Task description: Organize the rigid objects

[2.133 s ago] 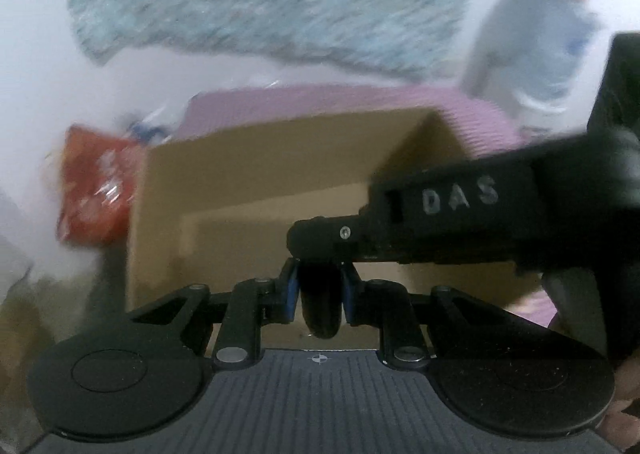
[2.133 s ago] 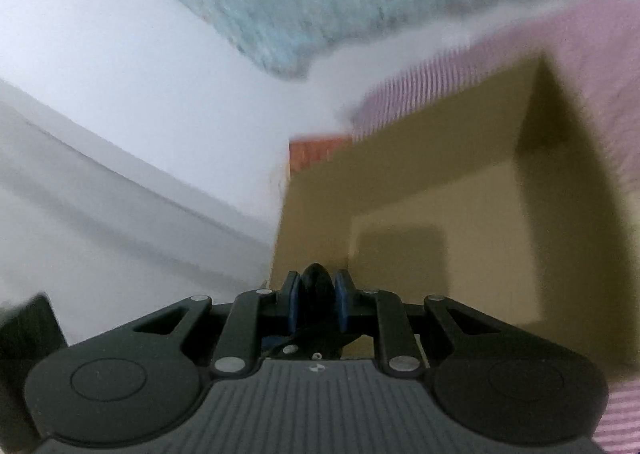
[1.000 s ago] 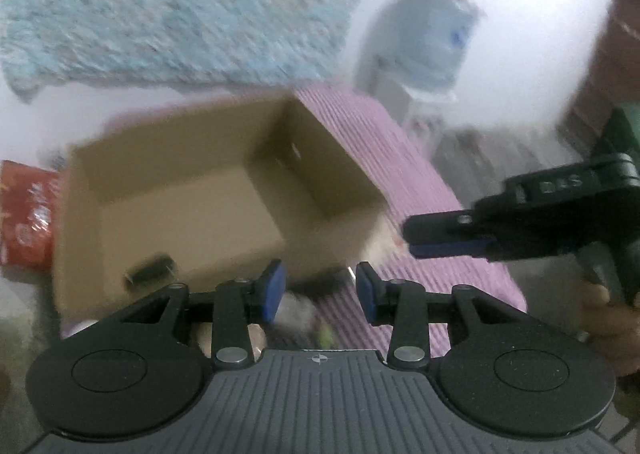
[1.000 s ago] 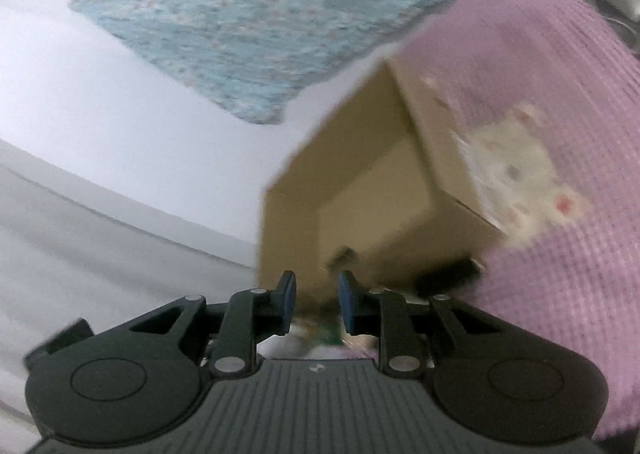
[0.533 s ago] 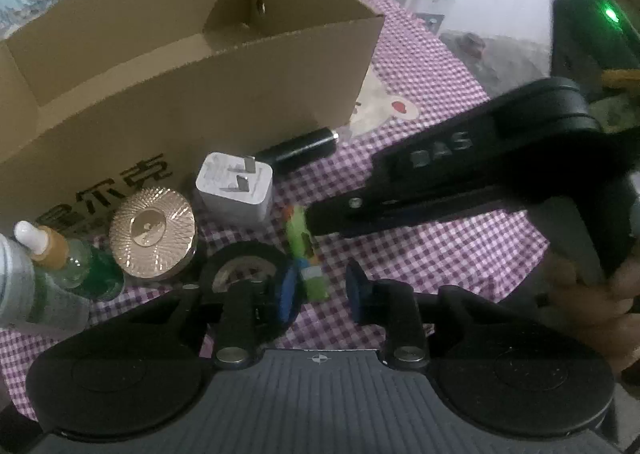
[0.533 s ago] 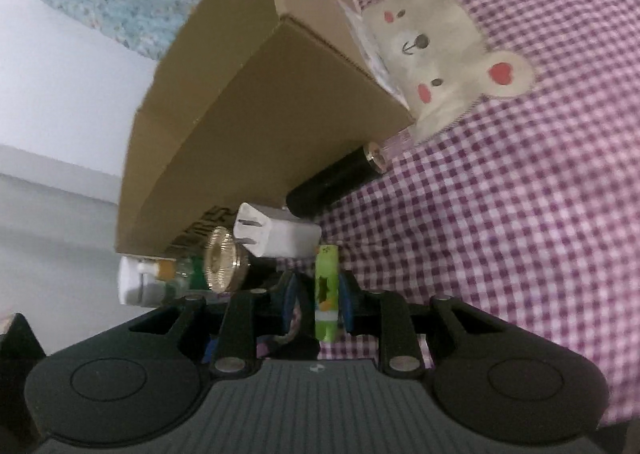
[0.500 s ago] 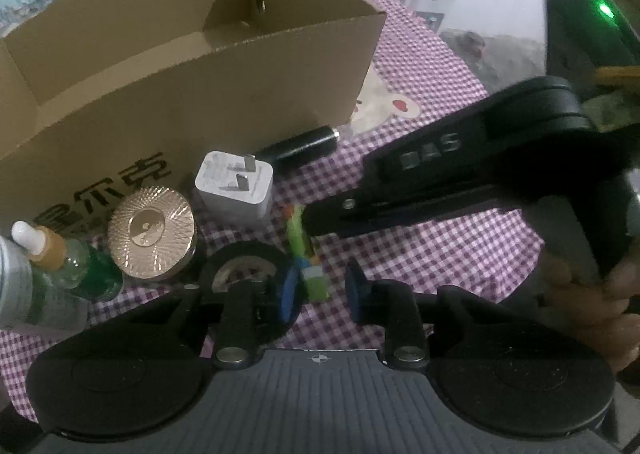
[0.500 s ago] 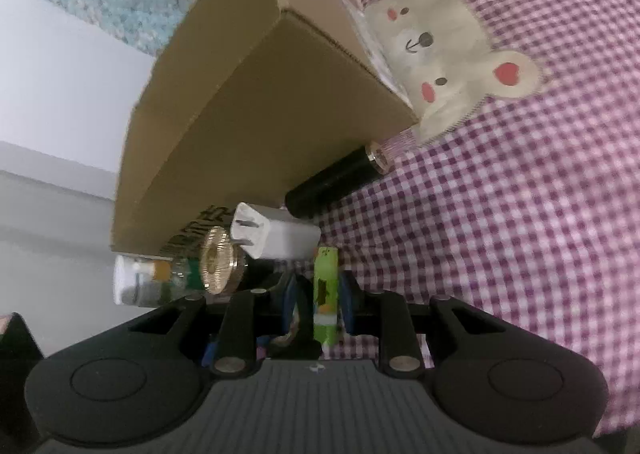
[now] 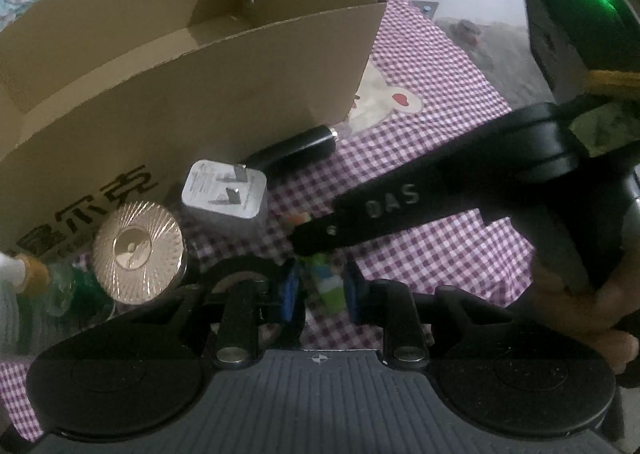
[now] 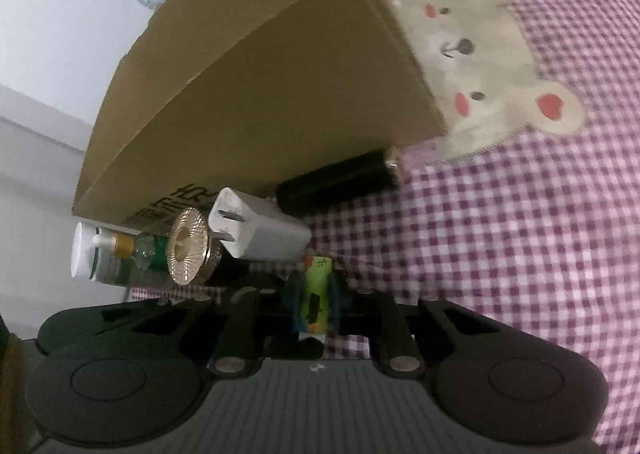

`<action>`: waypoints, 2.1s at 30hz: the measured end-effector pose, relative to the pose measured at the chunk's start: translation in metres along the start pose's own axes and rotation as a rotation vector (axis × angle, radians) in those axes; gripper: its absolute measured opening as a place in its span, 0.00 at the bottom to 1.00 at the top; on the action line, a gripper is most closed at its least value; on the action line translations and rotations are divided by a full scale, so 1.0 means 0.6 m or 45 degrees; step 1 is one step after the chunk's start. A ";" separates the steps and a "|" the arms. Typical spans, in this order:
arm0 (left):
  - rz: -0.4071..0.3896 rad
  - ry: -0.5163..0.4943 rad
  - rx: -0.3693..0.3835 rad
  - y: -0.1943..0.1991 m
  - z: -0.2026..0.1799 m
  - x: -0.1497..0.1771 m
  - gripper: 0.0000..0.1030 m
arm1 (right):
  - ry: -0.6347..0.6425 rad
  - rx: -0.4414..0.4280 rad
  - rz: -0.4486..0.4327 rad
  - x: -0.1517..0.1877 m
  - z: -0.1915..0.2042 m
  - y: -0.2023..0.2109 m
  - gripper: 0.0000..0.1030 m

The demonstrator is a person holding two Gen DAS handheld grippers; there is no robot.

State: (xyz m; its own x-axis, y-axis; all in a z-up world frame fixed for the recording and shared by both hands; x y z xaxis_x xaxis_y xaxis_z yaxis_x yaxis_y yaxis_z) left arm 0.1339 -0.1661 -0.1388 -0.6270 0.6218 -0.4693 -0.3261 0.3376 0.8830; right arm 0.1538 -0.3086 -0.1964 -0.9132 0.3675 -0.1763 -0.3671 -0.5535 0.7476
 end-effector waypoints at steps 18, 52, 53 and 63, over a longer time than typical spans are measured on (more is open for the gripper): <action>0.029 -0.036 -0.007 -0.011 -0.016 -0.023 0.18 | -0.205 -0.176 -0.040 -0.005 -0.082 0.052 0.14; -0.385 0.344 -0.115 0.213 0.175 -0.051 0.18 | 0.199 -0.409 -0.290 -0.093 0.141 0.237 0.15; -0.382 0.342 -0.103 0.215 0.167 -0.044 0.18 | 0.199 -0.390 -0.295 -0.084 0.123 0.249 0.15; -0.332 0.364 -0.081 0.225 0.141 0.004 0.18 | 0.051 -0.186 -0.182 0.030 -0.027 0.241 0.16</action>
State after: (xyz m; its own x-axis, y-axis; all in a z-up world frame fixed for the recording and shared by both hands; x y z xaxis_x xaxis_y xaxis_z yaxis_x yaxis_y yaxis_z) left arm 0.1481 -0.0593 -0.0218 -0.6862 0.2961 -0.6644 -0.5381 0.4080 0.7376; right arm 0.0813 -0.3944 -0.1017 -0.8550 0.4218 -0.3017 -0.5128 -0.6014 0.6127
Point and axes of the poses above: each gripper's, at about its wrist camera, not at the fingertips, and y roughly against the way its jaws point, z to its left, x to its underside, the point moved 4 cm from there along -y, roughly the way its jaws point, and after that the axes turned 13 degrees about -y, right-handed, at the moved point
